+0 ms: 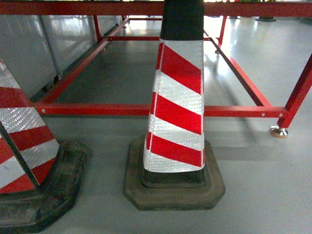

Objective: Place box next to blue box on left shelf

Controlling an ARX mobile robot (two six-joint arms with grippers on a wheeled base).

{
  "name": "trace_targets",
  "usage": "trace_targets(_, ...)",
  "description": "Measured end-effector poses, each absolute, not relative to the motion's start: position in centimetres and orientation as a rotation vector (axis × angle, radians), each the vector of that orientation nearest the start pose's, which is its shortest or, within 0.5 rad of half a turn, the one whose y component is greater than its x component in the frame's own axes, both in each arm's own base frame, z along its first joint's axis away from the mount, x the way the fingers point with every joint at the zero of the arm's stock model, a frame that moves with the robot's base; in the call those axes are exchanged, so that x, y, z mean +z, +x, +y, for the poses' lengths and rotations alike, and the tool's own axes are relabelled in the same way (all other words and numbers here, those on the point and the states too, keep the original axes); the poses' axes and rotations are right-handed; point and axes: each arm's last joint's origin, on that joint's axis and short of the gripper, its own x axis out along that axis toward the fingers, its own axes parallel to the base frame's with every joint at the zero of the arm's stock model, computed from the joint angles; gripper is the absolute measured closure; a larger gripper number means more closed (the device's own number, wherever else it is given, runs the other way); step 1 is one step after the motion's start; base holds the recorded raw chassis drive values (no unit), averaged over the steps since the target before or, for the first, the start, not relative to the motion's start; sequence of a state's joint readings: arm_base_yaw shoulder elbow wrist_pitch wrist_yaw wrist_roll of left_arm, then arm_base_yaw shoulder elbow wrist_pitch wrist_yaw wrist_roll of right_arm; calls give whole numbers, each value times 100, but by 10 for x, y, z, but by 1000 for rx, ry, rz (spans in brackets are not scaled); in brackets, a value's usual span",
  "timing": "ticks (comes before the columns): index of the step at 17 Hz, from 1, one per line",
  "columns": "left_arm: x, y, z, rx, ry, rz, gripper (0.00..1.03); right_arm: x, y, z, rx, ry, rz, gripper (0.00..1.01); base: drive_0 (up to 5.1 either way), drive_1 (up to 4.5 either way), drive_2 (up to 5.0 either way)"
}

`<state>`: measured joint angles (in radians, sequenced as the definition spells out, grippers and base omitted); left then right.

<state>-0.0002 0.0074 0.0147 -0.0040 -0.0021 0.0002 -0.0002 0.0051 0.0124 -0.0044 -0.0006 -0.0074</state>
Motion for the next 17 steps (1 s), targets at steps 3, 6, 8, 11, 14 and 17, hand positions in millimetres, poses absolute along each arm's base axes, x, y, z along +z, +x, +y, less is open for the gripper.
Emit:
trace_targets(3, 168, 97, 0, 2, 0, -3, 5, 167, 97, 0, 0, -7, -3, 3, 0, 0, 0)
trace_targets(6, 168, 97, 0, 2, 0, -3, 5, 167, 97, 0, 0, -7, -3, 3, 0, 0, 0)
trace_targets(8, 168, 97, 0, 2, 0, -3, 5, 167, 97, 0, 0, -7, -3, 3, 0, 0, 0)
trace_targets(11, 168, 97, 0, 2, 0, -3, 5, 167, 97, 0, 0, -7, -3, 3, 0, 0, 0)
trace_targets(14, 167, 97, 0, 2, 0, 0, 5, 167, 97, 0, 0, -7, 0, 3, 0, 0, 0)
trace_targets(17, 167, 97, 0, 1, -1, 0, 5, 167, 97, 0, 1, -7, -1, 3, 0, 0, 0)
